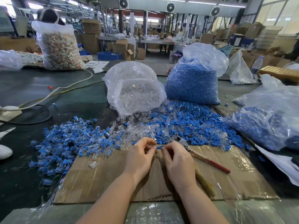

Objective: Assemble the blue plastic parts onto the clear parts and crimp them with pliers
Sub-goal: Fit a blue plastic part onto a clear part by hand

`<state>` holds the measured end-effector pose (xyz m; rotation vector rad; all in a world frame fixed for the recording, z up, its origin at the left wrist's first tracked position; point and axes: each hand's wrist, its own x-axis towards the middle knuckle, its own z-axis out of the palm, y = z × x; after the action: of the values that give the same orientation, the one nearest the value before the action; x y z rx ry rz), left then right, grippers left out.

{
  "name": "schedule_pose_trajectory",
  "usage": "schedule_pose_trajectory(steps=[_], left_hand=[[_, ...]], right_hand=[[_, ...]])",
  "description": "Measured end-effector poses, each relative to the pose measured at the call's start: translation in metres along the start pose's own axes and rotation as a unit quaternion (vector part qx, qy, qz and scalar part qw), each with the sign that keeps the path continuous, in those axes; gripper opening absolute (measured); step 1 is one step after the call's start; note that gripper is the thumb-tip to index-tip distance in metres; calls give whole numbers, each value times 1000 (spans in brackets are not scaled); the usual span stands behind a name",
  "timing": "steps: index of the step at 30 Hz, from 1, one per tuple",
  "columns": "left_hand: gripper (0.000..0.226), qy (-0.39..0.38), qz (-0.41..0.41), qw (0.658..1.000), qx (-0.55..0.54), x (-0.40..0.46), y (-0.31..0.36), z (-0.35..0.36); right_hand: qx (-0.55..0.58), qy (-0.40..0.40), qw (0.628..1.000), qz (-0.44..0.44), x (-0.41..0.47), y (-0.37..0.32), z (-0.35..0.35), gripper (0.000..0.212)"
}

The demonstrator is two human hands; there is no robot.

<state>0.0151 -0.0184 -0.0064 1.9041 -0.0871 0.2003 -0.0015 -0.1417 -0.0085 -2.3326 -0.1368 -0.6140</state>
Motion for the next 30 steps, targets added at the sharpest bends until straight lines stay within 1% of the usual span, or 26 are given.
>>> schedule_pose_trajectory(steps=[5, 10, 13, 17, 19, 24, 30], left_hand=[[18, -6, 2, 1000, 4, -1, 0, -1], [24, -24, 11, 1000, 3, -2, 1, -2], [22, -31, 8, 999, -7, -2, 3, -3], [18, -27, -11, 999, -36, -2, 3, -4], [18, -27, -15, 998, -46, -3, 3, -4], [17, -33, -13, 998, -47, -3, 3, -4], [15, -38, -14, 998, -47, -4, 4, -4]], right_hand=[[-39, 2, 999, -9, -1, -1, 1, 13], [-75, -17, 997, -21, -1, 1, 4, 16], [-66, -15, 997, -23, -1, 2, 4, 15], [-27, 9, 999, -47, -2, 0, 1, 10], [-6, 12, 998, -61, -2, -1, -1, 14], [17, -24, 997, -75, -1, -3, -3, 28], [19, -25, 997, -75, -1, -4, -4, 21]])
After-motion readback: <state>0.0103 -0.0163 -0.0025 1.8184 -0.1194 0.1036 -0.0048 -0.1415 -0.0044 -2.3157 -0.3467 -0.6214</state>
